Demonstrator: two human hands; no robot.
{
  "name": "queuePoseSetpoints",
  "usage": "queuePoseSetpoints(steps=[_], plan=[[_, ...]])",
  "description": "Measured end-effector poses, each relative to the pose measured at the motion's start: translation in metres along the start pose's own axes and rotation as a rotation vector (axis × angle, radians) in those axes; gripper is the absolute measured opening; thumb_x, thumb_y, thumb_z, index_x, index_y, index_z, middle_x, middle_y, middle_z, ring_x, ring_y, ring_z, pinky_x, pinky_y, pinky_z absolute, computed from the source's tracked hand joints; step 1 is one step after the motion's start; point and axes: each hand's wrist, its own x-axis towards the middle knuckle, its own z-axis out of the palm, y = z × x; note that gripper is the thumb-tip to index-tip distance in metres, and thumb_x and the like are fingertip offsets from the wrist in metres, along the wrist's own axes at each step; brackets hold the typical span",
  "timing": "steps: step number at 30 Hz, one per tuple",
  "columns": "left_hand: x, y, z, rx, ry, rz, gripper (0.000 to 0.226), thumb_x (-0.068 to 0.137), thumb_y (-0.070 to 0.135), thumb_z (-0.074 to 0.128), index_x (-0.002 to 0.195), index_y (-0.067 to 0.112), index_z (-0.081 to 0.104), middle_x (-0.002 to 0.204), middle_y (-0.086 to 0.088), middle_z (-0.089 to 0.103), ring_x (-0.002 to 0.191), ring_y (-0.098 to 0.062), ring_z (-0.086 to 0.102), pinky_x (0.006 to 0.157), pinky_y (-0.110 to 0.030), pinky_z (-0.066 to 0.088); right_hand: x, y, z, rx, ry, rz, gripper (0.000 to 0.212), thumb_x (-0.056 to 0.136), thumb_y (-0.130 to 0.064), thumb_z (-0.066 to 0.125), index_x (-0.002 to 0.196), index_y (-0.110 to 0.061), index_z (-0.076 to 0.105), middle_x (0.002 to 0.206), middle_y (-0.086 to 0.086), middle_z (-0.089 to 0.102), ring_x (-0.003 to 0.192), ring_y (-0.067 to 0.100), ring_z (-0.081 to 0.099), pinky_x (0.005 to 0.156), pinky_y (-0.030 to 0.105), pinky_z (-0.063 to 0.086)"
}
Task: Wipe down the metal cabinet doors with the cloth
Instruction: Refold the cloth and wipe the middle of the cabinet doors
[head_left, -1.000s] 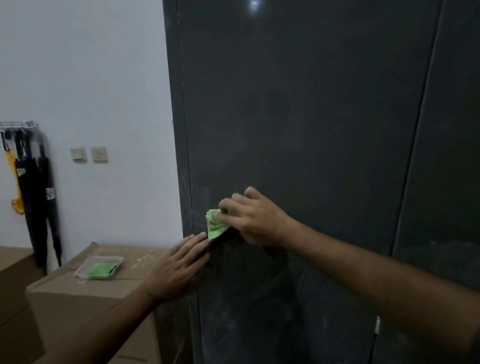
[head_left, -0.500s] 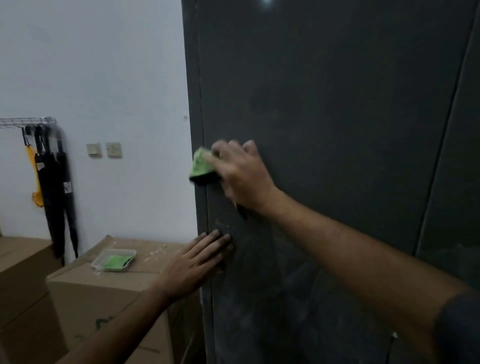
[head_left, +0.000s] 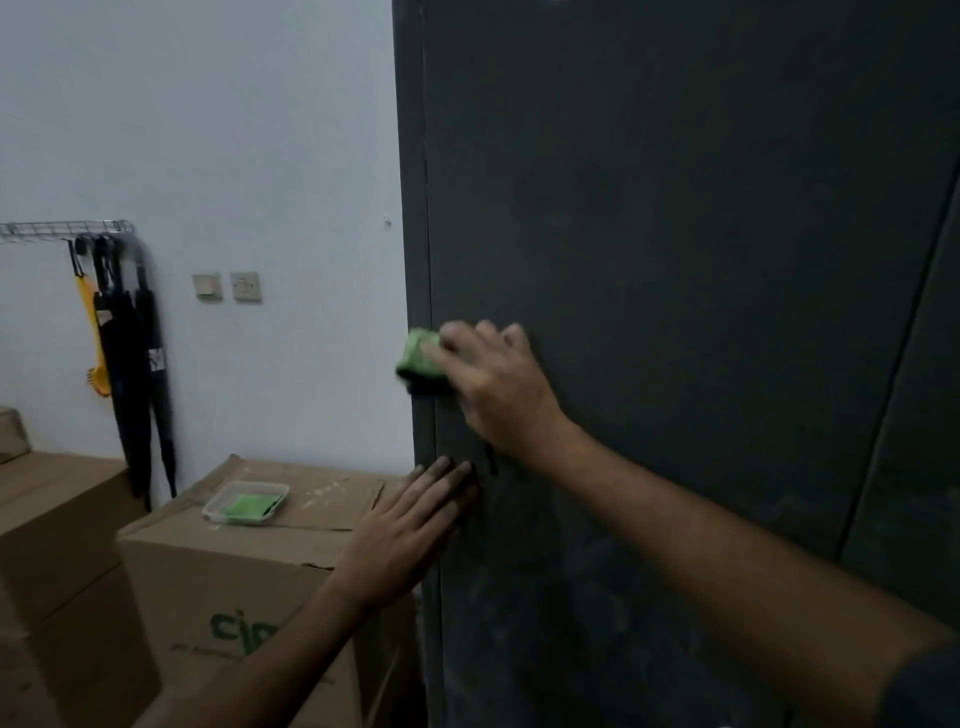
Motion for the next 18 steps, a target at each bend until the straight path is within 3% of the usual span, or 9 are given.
queuePoseSetpoints(steps=[2,3,5,7,10,13,15,18], plan=[[-0.006,0.008,-0.007,-0.011,0.055,-0.097,0.034,0.102,0.029,0.054,0.13,0.011,0.061,0.138,-0.014,0.057,0.126,-0.034,0.056,0.102,-0.045,0.052,-0.043,-0.014,0.007,0.031,-0.205,-0.207,0.054,0.079,-0.012,0.066,0.133,-0.017,0.061,0.128,0.007,0.059,0.099,0.027,0.054,0.079,0.042,0.041],[-0.007,0.013,-0.012,-0.048,0.082,-0.152,0.03,0.099,0.031,0.056,0.123,0.013,0.062,0.125,-0.01,0.059,0.111,-0.029,0.058,0.094,-0.037,0.05,-0.058,-0.016,0.006,0.069,-0.271,-0.217,0.053,0.079,-0.012,0.068,0.132,-0.018,0.062,0.127,0.006,0.059,0.1,0.026,0.055,0.079,0.042,0.042],[-0.006,0.027,-0.025,-0.222,0.074,-0.282,0.022,0.1,0.038,0.057,0.108,0.018,0.062,0.102,0.001,0.061,0.088,-0.016,0.057,0.078,-0.021,0.041,-0.066,-0.017,0.003,0.171,-0.276,-0.126,0.047,0.079,-0.008,0.07,0.125,-0.017,0.065,0.121,0.005,0.062,0.096,0.024,0.057,0.077,0.038,0.045],[0.0,0.04,-0.039,-0.429,0.044,-0.426,0.026,0.103,0.049,0.055,0.106,0.024,0.06,0.094,0.01,0.06,0.079,-0.006,0.057,0.07,-0.018,0.043,-0.066,-0.025,-0.006,0.32,-0.18,0.086,0.043,0.076,-0.003,0.07,0.116,-0.016,0.064,0.112,0.003,0.065,0.09,0.023,0.061,0.074,0.037,0.049],[0.031,0.063,-0.056,-0.787,0.141,-0.639,0.043,0.1,0.053,0.057,0.137,0.03,0.052,0.118,0.012,0.065,0.106,-0.005,0.066,0.086,-0.027,0.055,-0.069,-0.041,-0.017,0.696,-0.009,0.641,0.029,0.079,-0.01,0.075,0.1,-0.021,0.058,0.094,-0.004,0.065,0.082,0.016,0.063,0.068,0.037,0.054],[0.073,0.08,-0.067,-1.022,0.26,-0.775,0.066,0.1,0.054,0.052,0.157,0.026,0.035,0.148,0.011,0.054,0.137,-0.01,0.054,0.112,-0.037,0.049,-0.076,-0.064,-0.023,1.102,0.061,1.064,0.018,0.087,-0.021,0.079,0.097,-0.018,0.064,0.09,0.003,0.072,0.084,0.015,0.071,0.074,0.041,0.06],[0.09,0.079,-0.065,-1.044,0.281,-0.85,0.075,0.098,0.058,0.052,0.162,0.027,0.029,0.156,0.006,0.047,0.144,-0.011,0.047,0.119,-0.046,0.043,-0.08,-0.071,-0.026,1.334,0.071,1.171,0.017,0.095,-0.013,0.07,0.112,-0.012,0.068,0.102,0.008,0.077,0.097,0.02,0.075,0.089,0.047,0.061],[0.095,0.067,-0.06,-0.932,0.247,-0.818,0.061,0.099,0.045,0.057,0.155,0.027,0.042,0.144,0.003,0.056,0.134,-0.012,0.055,0.112,-0.042,0.048,-0.094,-0.057,-0.035,1.385,-0.013,1.054,0.028,0.097,0.003,0.057,0.122,-0.005,0.067,0.112,0.008,0.075,0.106,0.018,0.072,0.094,0.033,0.058]])
